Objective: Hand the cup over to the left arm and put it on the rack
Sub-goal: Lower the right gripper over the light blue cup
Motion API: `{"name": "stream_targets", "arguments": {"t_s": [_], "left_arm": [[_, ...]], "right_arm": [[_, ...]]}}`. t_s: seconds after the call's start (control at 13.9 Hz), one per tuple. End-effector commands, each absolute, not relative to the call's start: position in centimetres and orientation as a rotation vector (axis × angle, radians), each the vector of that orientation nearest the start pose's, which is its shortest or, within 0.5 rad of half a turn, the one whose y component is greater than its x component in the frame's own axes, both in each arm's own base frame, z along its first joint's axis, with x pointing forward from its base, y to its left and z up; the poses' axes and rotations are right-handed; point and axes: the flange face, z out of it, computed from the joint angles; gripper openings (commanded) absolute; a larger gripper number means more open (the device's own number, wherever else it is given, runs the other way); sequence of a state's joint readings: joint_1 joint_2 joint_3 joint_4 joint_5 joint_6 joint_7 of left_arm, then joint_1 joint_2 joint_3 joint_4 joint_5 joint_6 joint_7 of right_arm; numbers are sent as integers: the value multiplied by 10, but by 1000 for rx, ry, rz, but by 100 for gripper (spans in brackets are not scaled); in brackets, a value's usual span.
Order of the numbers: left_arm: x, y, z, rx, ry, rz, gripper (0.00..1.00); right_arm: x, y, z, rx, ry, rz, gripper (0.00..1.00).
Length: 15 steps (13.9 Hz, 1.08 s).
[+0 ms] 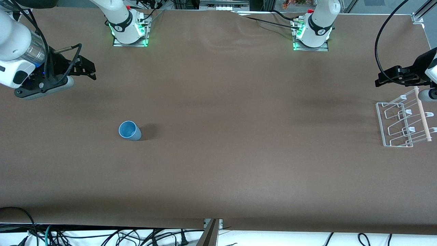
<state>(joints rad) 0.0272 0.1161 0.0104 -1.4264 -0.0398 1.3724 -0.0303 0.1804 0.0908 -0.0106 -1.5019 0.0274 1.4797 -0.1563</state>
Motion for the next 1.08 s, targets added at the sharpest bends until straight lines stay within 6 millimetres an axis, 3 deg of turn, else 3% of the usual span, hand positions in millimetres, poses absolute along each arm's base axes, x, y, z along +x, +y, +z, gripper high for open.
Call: {"name": "stream_targets", "arguments": {"t_s": [0.0,0.86,1.01], "left_arm": [[567,17,614,-3155,-109,257,100],[568,18,613,-3155,-111,260,100],[568,18,613,-3155,-111,260,100]], "right_arm": [[565,100,605,-3111,-480,176,100],[564,98,605,-3102,-499,193,100],[573,101,590,-3106,-504,195,100]]}}
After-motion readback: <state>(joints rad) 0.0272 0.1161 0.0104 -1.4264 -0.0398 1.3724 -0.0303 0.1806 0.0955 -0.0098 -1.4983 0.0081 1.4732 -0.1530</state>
